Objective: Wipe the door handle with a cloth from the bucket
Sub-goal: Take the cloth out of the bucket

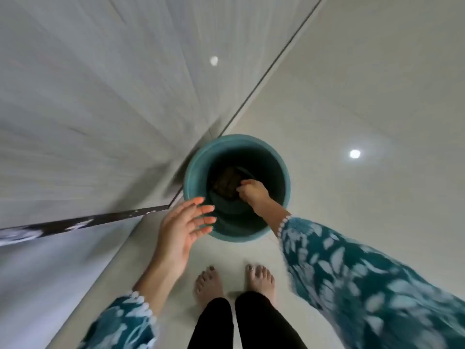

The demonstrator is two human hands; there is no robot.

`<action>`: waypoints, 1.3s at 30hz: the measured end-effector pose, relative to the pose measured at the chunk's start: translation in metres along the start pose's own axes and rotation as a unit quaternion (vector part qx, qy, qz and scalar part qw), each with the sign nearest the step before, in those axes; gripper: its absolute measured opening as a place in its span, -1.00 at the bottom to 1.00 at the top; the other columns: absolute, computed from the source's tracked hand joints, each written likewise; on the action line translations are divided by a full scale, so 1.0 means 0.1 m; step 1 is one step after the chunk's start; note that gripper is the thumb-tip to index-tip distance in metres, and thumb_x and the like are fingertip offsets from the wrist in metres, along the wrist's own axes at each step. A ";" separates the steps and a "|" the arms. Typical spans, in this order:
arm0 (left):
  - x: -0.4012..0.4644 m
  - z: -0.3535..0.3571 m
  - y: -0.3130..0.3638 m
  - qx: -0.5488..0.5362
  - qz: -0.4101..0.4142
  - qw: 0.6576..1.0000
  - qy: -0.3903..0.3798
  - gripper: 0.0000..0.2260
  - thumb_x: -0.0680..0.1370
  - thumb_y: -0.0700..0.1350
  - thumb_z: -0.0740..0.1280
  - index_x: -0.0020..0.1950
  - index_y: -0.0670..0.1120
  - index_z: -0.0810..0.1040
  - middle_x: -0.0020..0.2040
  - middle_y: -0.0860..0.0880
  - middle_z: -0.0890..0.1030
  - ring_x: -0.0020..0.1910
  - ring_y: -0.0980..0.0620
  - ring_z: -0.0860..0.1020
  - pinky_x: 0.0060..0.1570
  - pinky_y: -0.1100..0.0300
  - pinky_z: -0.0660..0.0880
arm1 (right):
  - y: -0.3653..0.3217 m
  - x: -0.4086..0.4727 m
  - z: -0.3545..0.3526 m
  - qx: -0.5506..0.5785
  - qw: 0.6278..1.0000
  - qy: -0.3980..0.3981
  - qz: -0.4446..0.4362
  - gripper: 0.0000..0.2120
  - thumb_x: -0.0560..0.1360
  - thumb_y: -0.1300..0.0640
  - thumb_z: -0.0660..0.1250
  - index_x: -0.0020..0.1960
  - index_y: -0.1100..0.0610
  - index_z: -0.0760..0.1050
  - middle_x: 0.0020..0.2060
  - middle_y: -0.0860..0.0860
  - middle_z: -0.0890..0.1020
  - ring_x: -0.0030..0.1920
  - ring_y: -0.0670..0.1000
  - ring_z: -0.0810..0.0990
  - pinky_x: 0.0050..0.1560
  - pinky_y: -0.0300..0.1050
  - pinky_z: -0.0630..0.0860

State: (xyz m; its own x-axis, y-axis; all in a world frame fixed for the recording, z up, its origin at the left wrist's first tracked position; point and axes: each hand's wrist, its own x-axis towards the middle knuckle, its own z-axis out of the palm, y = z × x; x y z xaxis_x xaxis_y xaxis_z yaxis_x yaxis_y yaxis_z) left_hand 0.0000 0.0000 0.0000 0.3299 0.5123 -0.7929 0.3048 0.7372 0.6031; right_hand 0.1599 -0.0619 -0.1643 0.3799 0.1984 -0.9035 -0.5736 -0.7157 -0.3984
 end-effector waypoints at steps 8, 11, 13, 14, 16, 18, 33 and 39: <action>0.63 -0.13 -0.20 0.039 0.039 0.998 -0.028 -0.81 0.60 -0.24 0.14 0.02 -0.15 0.55 -0.20 -0.10 0.70 -0.30 -0.02 0.64 -0.24 0.16 0.55 | 0.16 0.69 0.46 -0.001 0.997 -0.039 0.074 -0.61 0.56 0.25 0.21 0.37 0.32 0.33 0.34 0.20 0.43 0.31 0.18 0.42 0.25 -0.03 0.38; 0.54 -0.11 -0.19 0.043 0.025 0.999 -0.016 -0.81 0.60 -0.24 0.14 0.02 -0.15 0.55 -0.21 -0.09 0.70 -0.30 -0.01 0.65 -0.24 0.15 0.55 | 0.13 0.58 0.48 0.033 0.998 -0.032 0.048 -0.65 0.56 0.33 0.17 0.34 0.33 0.38 0.25 0.24 0.50 0.17 0.17 0.49 0.17 -0.01 0.44; 0.36 -0.07 -0.11 0.041 0.018 0.999 -0.005 -0.81 0.60 -0.23 0.14 0.02 -0.14 0.55 -0.21 -0.09 0.70 -0.30 -0.01 0.65 -0.23 0.14 0.54 | 0.07 0.31 0.34 0.038 0.998 -0.034 0.023 -0.61 0.49 0.45 0.15 0.30 0.33 0.43 0.05 0.20 0.55 -0.08 0.13 0.50 -0.12 -0.08 0.49; 0.26 -0.04 -0.06 0.040 0.016 0.999 -0.005 -0.81 0.60 -0.23 0.14 0.01 -0.14 0.55 -0.21 -0.09 0.70 -0.30 -0.01 0.64 -0.24 0.14 0.54 | 0.04 0.15 0.26 0.046 0.998 -0.040 0.007 -0.55 0.45 0.50 0.13 0.30 0.31 0.43 -0.01 0.20 0.54 -0.16 0.09 0.48 -0.27 -0.16 0.46; -0.03 0.04 0.13 0.032 0.011 0.999 -0.003 -0.82 0.60 -0.22 0.15 0.01 -0.13 0.56 -0.22 -0.08 0.70 -0.32 0.00 0.64 -0.26 0.16 0.55 | -0.08 -0.36 0.01 0.075 0.995 -0.066 -0.013 -0.43 0.40 0.57 0.07 0.33 0.23 0.42 -0.09 0.17 0.55 -0.28 0.01 0.45 -0.45 -0.29 0.37; -0.40 0.12 0.37 0.021 0.003 1.000 0.000 -0.83 0.60 -0.20 0.17 0.03 -0.14 0.56 -0.20 -0.08 0.70 -0.31 0.00 0.64 -0.28 0.18 0.56 | -0.21 -0.97 -0.26 0.093 0.990 -0.102 -0.028 -0.36 0.38 0.59 0.03 0.35 0.18 0.40 -0.07 0.16 0.56 -0.27 0.00 0.45 -0.46 -0.33 0.36; -3.74 -0.34 2.11 -0.314 0.049 0.947 -0.047 -0.51 0.48 0.18 0.23 0.23 -0.13 0.56 0.15 -0.21 0.63 0.11 -0.19 0.59 0.02 -0.08 0.57 | -1.68 -5.68 -0.90 -0.119 0.860 -0.381 -0.319 -0.58 0.39 0.45 0.21 0.11 0.09 0.59 0.06 0.05 0.65 0.12 0.07 0.58 0.15 -0.17 0.50; -4.74 -1.13 2.05 -0.210 0.183 0.953 0.121 -0.75 0.50 -0.38 0.27 0.18 -0.33 0.51 -0.04 -0.23 0.65 -0.11 -0.12 0.65 -0.13 0.03 0.63 | -1.59 -6.53 -0.04 -0.324 0.763 -0.229 -0.511 -0.66 0.49 0.36 0.24 0.17 0.09 0.58 0.08 0.03 0.60 -0.15 -0.17 0.56 -0.12 -0.53 0.44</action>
State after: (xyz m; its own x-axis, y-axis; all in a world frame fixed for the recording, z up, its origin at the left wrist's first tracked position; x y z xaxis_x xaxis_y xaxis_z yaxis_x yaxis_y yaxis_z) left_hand -0.1951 -0.0415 0.4895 0.1146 0.8182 -0.5635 -0.1929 0.5747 0.7953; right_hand 0.0057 -0.0803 0.4892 0.0102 0.9811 -0.1931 0.3873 -0.1819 -0.9038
